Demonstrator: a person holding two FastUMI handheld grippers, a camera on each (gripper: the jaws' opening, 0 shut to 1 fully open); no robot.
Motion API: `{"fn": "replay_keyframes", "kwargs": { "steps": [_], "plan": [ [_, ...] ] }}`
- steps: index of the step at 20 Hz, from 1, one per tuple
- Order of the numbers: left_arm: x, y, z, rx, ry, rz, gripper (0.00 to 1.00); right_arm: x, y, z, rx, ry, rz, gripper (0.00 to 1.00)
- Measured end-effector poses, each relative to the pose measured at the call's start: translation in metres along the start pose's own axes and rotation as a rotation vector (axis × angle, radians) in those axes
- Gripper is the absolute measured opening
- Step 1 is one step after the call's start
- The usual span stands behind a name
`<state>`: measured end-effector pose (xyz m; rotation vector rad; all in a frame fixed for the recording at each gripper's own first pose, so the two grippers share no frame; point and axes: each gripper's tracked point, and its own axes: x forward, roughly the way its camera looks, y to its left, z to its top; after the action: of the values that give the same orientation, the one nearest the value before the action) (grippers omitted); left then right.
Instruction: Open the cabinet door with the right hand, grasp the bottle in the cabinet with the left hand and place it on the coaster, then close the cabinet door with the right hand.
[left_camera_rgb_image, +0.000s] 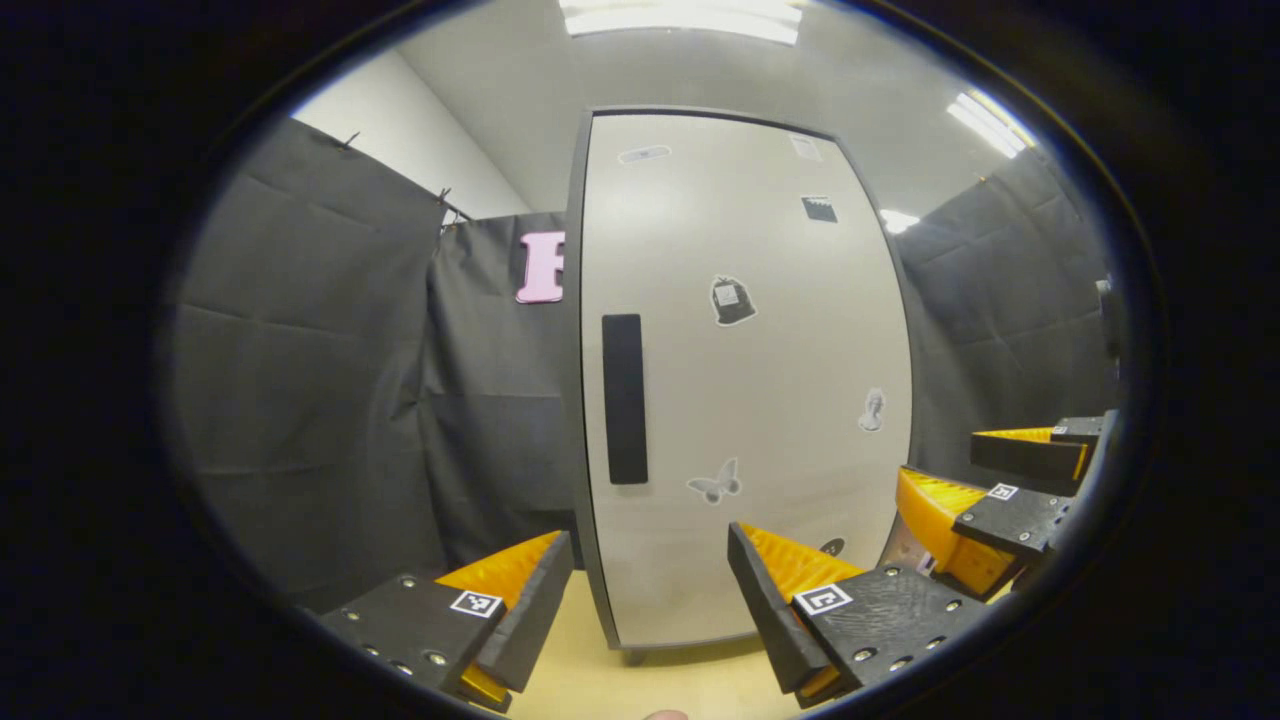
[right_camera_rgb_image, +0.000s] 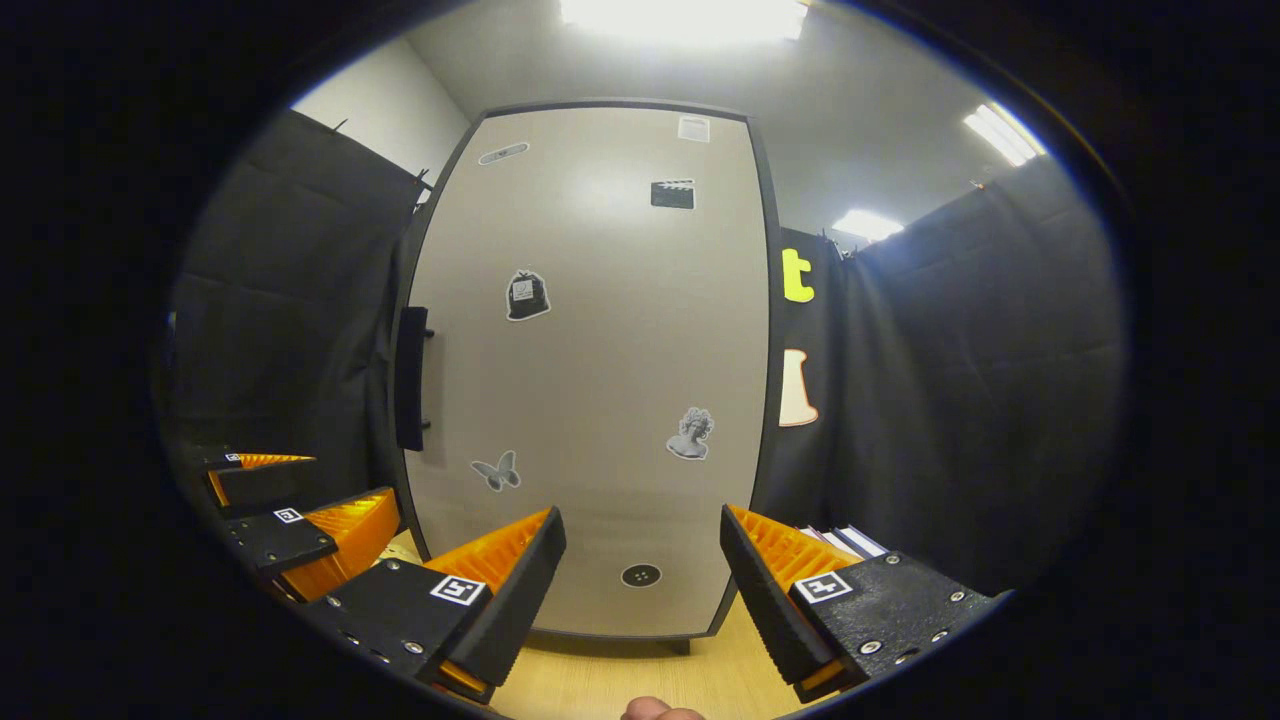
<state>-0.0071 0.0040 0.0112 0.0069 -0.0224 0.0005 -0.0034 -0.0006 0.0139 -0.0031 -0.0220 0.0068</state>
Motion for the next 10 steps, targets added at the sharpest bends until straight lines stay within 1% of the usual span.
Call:
{"fn": "replay_keyframes", "kwargs": {
  "steps": [6, 10],
  "plan": [
    [-0.003, 0.013, 0.002, 0.009, -0.01, 0.015, 0.9, 0.01, 0.004, 0.007, -0.009, -0.014, 0.005, 0.96],
    [-0.009, 0.031, -0.004, 0.003, -0.001, 0.04, 0.9, 0.019, 0.015, 0.012, -0.018, -0.025, 0.026, 0.96]
  ]
}}
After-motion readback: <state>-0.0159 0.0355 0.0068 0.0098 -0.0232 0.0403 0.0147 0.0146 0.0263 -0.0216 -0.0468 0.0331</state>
